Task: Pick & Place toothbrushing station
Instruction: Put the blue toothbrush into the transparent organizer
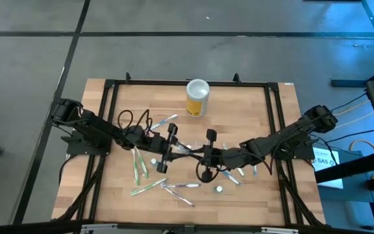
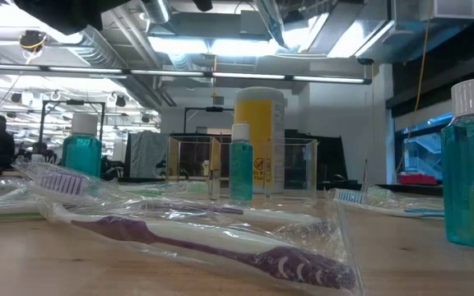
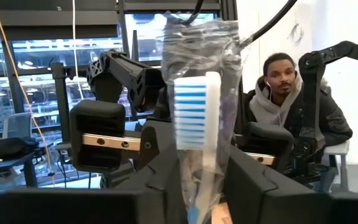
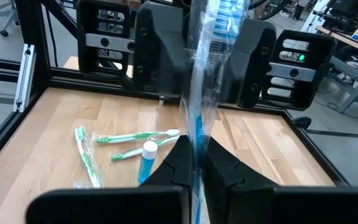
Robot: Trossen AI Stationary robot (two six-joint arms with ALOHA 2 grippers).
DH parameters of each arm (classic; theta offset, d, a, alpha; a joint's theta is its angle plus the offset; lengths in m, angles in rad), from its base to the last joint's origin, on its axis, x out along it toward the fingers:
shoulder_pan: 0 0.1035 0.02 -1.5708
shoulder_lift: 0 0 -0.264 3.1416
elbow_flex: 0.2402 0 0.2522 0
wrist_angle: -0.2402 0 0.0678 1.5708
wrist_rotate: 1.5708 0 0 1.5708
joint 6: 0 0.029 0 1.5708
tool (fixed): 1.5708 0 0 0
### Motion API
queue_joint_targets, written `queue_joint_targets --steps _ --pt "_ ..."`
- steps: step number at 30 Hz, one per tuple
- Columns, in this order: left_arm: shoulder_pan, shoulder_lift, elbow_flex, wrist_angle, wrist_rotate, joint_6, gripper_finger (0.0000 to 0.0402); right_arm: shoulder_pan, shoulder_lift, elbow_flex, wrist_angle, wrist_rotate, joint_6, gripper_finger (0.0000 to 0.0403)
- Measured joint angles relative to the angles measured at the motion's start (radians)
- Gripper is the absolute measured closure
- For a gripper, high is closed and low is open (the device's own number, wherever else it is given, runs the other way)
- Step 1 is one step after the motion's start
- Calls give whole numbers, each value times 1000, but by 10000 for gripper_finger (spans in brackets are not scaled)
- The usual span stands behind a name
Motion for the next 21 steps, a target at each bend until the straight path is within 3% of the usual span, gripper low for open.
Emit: queue_joint_targets --steps 6,9,13,21 --pt "1 0 0 0 -8 1 384 0 0 0 -3 0 1 390" --pt "1 0 0 -1 -8 3 389 0 0 1 -7 1 11 377" --pt "1 0 0 0 -11 7 391 0 0 1 -18 12 28 300" --pt "1 -9 0 -38 -47 12 391 29 -4 1 -64 153 53 113"
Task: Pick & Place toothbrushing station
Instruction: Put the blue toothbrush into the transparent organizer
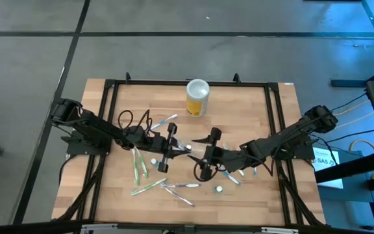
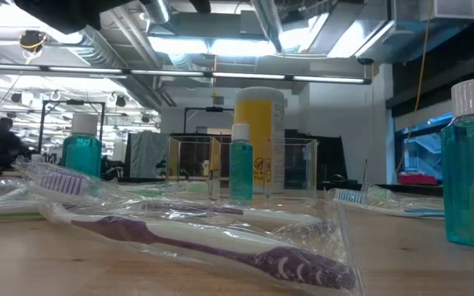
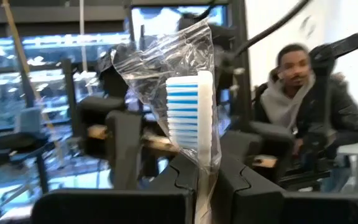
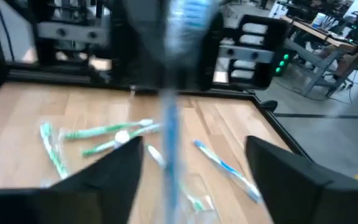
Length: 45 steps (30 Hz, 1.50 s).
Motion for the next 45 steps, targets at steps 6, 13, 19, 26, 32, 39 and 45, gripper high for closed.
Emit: queue_joint_targets --steps 6,13,19,26,32,39,45 --pt "0 -58 0 -103 -66 15 391 30 -12 0 -40 3 4 29" --pt "1 -183 0 -328 -171 2 391 52 -41 0 -146 -21 28 4" --pt "2 -247 0 -512 -254 -29 391 51 -81 0 -266 -13 122 18" --pt "4 -257 -17 -577 -340 -74 392 51 -108 0 -314 -13 180 41" --pt "56 -261 -140 -448 -357 -174 392 51 -109 0 -329 -13 184 54" --pt "76 -261 -234 -361 -331 -276 392 51 -109 0 -334 -13 183 63" --pt "66 -246 -235 -362 -305 -300 392 42 -109 0 -340 3 184 62"
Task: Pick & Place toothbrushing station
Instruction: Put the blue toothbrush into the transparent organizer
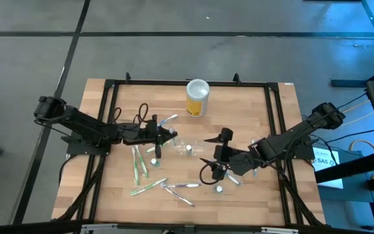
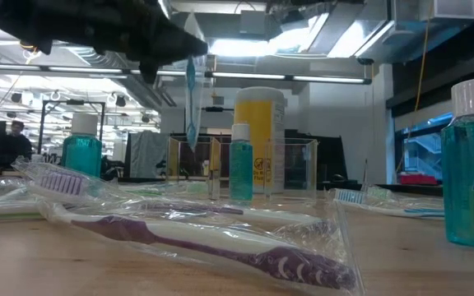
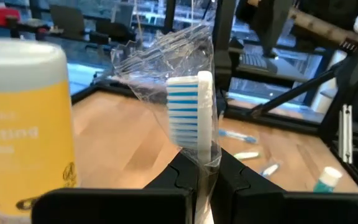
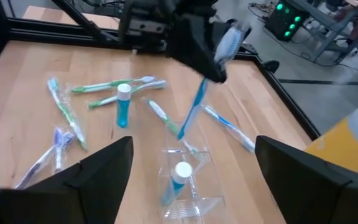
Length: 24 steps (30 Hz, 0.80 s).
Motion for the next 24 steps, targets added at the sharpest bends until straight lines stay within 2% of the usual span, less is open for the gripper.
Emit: queue_joint_targets --steps 12,24 --pt "33 115 0 68 13 22 392 -5 0 0 -1 0 18 51" --pt "72 207 0 127 76 -111 389 -5 1 0 -1 -1 22 61"
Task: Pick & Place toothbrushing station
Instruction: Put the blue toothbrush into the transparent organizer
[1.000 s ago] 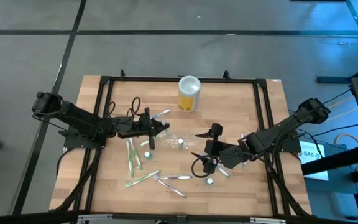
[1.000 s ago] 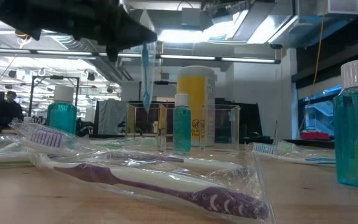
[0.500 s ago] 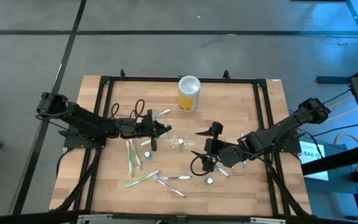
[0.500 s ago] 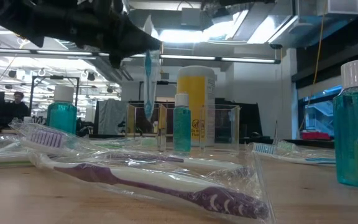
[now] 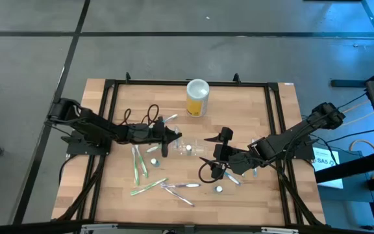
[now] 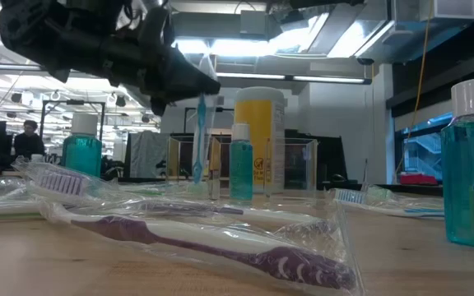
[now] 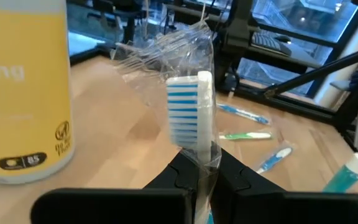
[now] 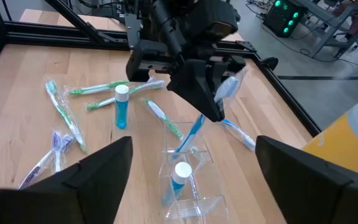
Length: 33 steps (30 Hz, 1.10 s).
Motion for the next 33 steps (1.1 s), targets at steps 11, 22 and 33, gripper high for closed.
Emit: queue_joint_targets --steps 11,22,33 --pt "36 56 2 11 68 -78 386 0 0 0 0 0 0 74" --pt "38 64 2 28 68 -65 352 0 0 0 0 0 0 61" --pt "38 64 1 29 70 -65 295 0 0 0 0 0 0 51"
